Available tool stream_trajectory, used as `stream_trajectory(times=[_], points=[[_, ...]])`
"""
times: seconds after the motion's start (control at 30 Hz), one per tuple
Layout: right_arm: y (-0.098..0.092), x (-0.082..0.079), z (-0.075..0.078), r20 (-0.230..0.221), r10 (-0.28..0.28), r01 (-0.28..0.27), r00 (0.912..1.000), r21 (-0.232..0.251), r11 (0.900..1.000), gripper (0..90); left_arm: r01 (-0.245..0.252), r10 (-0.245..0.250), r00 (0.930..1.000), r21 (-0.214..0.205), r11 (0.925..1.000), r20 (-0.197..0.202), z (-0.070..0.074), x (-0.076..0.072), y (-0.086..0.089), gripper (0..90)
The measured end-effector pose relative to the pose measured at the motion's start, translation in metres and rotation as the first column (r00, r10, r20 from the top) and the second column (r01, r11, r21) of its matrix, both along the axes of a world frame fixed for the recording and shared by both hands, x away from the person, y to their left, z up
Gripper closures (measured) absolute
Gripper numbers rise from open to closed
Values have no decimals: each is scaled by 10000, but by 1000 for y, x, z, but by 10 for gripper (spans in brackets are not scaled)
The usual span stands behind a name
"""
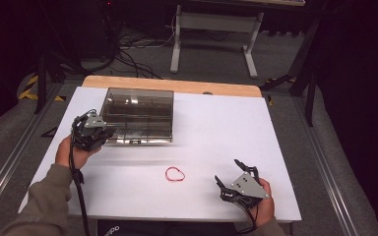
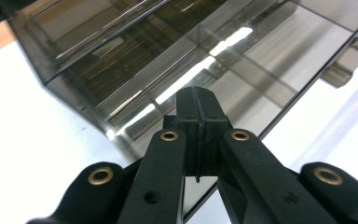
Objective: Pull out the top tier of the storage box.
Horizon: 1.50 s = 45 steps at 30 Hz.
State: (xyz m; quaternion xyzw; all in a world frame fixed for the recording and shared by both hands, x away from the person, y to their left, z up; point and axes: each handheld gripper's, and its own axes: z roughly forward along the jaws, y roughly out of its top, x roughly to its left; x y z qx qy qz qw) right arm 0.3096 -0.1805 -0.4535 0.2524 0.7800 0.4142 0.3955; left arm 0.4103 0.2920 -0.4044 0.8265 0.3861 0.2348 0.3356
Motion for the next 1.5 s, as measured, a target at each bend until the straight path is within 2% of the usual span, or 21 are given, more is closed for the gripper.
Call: stream_trajectory(times=[0.13, 0.2, 0.57, 0.63, 0.77, 0.87, 0.93, 1.03, 1.1, 1.2, 1.27, 1.33, 1.37, 1.47, 1.5], points=[[0, 0, 0, -19, -8, 8, 10000, -29, 10000, 209, 30, -30, 10000, -31, 10000, 42, 0, 0, 5, 896], [0, 0, 0, -51, 0, -1, 10000, -30, 10000, 209, 12, -14, 9999, 126, 9999, 106, 0, -1, 4, 895], [2, 1, -2, -124, 28, -29, 9999, -73, 10000, 209, -71, 75, 9996, -162, 9998, 260, -1, 1, 6, 895], [2, 1, -2, -115, 21, -22, 9999, -79, 10000, 208, -150, 152, 9990, -49, 9999, 411, -2, 3, 5, 895], [2, 1, -2, -147, 39, -40, 9999, -68, 10000, 208, -132, 123, 9992, 230, 9996, 379, -1, 6, 3, 893], [2, 0, -2, -124, 69, -70, 9999, -64, 10000, 206, -94, 99, 9991, -127, 9999, 401, -3, 8, 6, 895], [1, 1, -1, -157, 67, -67, 9999, -5, 10000, 206, -138, 147, 9987, -204, 9997, 483, -4, 10, 7, 895], [1, 0, -1, -175, 115, -114, 9998, 30, 9999, 206, -233, 230, 9984, 44, 9997, 520, -3, 11, 4, 894], [1, 0, -1, -196, 151, -150, 9997, 69, 9999, 204, -220, 216, 9982, 62, 9997, 564, -2, 11, 5, 893], [1, 1, 0, -203, 180, -178, 9996, 135, 9998, 204, -381, 384, 9959, -51, 9993, 818, 3, 10, 8, 891], [1, 1, 1, -349, 291, -283, 9990, 228, 9993, 210, -295, 325, 9937, -294, 9991, 1070, 7, 4, 9, 885], [1, 1, 2, -634, 570, -546, 9964, 384, 9978, 221, -232, 271, 9899, -292, 9993, 1390, 12, -3, 8, 880], [1, 1, 2, -634, 570, -546, 9964, 384, 9978, 221, -232, 271, 9899, -292, 9993, 1390, 12, -3, 8, 875], [1, 4, 4, -1052, 1085, -989, 9885, 926, 9908, 254, -5, 91, 9830, -467, 9989, 1834, 16, -16, 5, 837], [1, 5, 4, -1128, 1135, -1024, 9871, 994, 9898, 255, 48, 46, 9772, -438, 9990, 2121, 17, -22, 4, 827]])
